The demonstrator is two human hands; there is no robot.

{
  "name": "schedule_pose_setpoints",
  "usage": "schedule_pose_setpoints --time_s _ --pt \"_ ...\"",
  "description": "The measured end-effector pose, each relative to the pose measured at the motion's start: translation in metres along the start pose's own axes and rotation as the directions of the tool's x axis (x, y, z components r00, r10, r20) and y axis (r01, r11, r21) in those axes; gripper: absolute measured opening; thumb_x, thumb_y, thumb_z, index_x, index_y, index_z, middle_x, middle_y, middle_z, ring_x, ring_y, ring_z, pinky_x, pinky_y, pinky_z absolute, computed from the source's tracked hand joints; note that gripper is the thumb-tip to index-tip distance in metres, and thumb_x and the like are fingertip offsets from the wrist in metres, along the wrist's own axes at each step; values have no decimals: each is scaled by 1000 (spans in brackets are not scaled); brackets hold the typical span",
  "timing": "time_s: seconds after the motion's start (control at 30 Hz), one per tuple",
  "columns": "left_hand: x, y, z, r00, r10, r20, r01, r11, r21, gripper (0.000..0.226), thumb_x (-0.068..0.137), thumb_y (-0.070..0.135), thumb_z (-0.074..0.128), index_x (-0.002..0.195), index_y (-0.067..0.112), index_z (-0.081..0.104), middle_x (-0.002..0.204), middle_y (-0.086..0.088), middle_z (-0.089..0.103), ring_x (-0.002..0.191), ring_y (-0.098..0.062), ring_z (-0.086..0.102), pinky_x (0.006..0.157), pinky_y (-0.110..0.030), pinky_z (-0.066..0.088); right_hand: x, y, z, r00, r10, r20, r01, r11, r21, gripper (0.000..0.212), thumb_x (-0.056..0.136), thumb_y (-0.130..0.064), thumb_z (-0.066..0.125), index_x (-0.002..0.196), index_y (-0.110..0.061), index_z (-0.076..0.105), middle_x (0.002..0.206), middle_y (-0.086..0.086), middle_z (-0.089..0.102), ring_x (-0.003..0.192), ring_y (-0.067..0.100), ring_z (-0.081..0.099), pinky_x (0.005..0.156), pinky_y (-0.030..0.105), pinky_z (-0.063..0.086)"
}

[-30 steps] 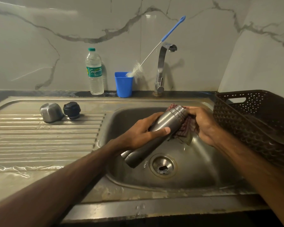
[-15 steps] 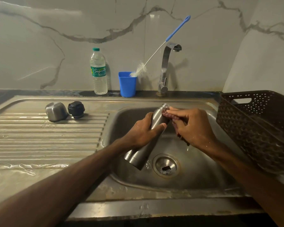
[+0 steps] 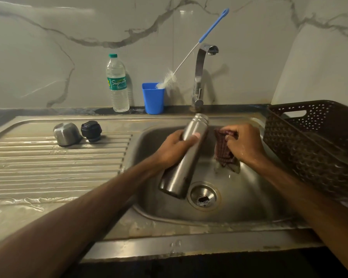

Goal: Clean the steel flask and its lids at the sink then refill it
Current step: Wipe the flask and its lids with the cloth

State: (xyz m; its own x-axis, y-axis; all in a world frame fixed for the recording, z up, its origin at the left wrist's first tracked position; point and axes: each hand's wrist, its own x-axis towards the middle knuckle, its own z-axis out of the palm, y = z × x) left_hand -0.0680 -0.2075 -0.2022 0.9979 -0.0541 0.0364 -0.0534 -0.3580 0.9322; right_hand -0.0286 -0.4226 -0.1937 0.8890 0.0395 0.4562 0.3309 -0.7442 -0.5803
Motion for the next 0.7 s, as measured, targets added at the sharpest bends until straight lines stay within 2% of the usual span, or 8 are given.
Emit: schedule_pose_setpoints --time_s 0.07,0.13,0.27,0.33,0.43,0.57,0.63,0.7 --pt "-2 9 -4 988 -146 -42 130 956 -264 43 100 52 59 118 14 64 105 -12 74 91 -25 73 83 -42 62 1 2 0 995 99 28 -101 992 79 26 97 -4 64 119 -11 75 112 9 75 99 21 71 73 23 58" --pt "-3 14 -10 958 -285 -39 235 852 -467 37 102 50 57 113 15 61 99 -11 72 86 -23 71 70 -36 60 1 -2 -2 982 171 84 -184 965 185 27 99 -5 59 119 -15 74 109 4 75 89 12 70 63 20 57" --pt "3 11 -19 906 -422 39 308 592 -745 41 101 49 60 116 12 50 119 -20 66 108 -34 69 83 -48 60 -5 -19 -2 968 194 159 -240 900 364 29 101 -2 52 112 -25 64 108 2 68 84 17 71 56 29 60" --pt "6 8 -20 903 -421 87 306 488 -818 39 102 45 59 110 7 51 119 -21 66 109 -36 69 81 -49 62 -9 -24 -1 992 78 96 -107 932 348 25 101 -2 52 105 -24 63 107 -4 66 91 11 68 62 24 59" --pt "10 5 -19 916 -386 108 276 412 -869 46 103 38 58 130 2 52 119 -23 68 105 -36 70 72 -49 65 -17 -37 -1 995 -52 90 17 937 350 25 99 -1 54 98 -20 70 105 -9 70 99 0 63 72 10 48" --pt "25 -10 -17 912 -409 32 207 391 -897 59 100 38 62 147 10 40 137 -26 59 110 -42 71 66 -57 61 -25 -47 -3 962 -32 272 -122 838 531 19 100 -24 57 107 -18 73 104 1 74 102 21 69 83 31 55" --pt "32 -17 -17 907 -422 6 187 390 -902 58 100 40 60 148 15 39 142 -27 56 108 -45 71 67 -61 60 -27 -49 -6 935 -77 345 -170 757 631 34 92 -42 61 115 -19 71 109 4 75 106 26 70 92 41 57" --pt "31 -16 -16 909 -415 27 188 353 -917 53 103 43 54 147 16 40 142 -28 54 106 -47 71 66 -61 59 -31 -48 -4 925 -166 342 -64 818 571 55 82 -61 71 125 -28 65 119 -2 71 110 19 68 96 42 57"
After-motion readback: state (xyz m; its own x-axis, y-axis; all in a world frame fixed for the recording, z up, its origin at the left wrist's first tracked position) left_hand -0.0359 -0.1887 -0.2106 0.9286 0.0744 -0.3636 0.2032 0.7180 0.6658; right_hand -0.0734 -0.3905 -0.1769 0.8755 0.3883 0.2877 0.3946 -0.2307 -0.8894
